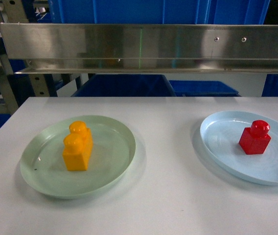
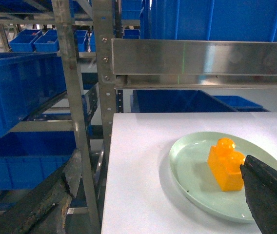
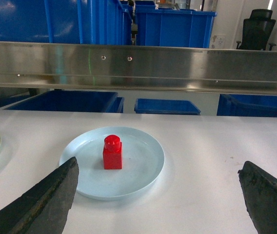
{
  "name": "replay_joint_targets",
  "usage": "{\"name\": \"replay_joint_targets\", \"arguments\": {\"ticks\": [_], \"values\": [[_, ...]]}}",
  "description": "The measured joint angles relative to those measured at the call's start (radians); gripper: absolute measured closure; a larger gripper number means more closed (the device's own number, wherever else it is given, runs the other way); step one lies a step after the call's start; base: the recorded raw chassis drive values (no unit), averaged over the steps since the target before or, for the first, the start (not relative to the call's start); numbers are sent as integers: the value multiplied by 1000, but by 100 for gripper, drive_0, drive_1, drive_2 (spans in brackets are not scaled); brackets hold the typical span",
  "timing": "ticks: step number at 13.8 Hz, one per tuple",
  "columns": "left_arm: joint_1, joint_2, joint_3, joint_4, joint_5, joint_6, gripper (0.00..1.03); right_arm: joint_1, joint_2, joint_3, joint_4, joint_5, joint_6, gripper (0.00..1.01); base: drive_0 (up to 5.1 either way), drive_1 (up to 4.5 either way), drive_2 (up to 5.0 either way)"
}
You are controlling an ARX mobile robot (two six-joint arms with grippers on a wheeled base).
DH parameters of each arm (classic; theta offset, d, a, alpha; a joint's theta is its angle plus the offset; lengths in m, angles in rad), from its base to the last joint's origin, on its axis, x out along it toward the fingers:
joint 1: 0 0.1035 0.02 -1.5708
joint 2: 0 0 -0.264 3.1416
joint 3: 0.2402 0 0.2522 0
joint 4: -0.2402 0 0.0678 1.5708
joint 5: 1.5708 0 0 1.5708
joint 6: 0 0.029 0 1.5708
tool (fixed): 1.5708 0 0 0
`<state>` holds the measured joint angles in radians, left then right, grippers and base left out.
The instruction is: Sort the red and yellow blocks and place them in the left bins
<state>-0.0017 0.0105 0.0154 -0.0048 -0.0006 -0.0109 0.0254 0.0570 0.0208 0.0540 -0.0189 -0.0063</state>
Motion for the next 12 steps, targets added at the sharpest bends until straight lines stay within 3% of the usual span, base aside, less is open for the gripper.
{"name": "replay_joint_targets", "arguments": {"ticks": [6,7,8,9,10,11,12], "values": [[0,0,0,0,0,0,5,0,0,0,0,0,0,3,0,0,0],[0,0,0,0,0,0,5,-1,3,0,0,-11,3,3,0,0,0],[18,37,2,60,21,-1,5,-28,85,13,61,-57,25,3,0,0,0],[73,198,56,153,39,-15,5,-34,270,86,164,-68,78,3,0,0,0],[71,402,165,256,27,-40,5,-9,460,208,270,-90,115,3,0,0,0],[11,610,320,313,24,-42,5,29,676,379,303,-134,130,3,0,0,0],[-29,851,499,267,50,-22,5,73,941,559,267,-151,140,3,0,0,0]]}}
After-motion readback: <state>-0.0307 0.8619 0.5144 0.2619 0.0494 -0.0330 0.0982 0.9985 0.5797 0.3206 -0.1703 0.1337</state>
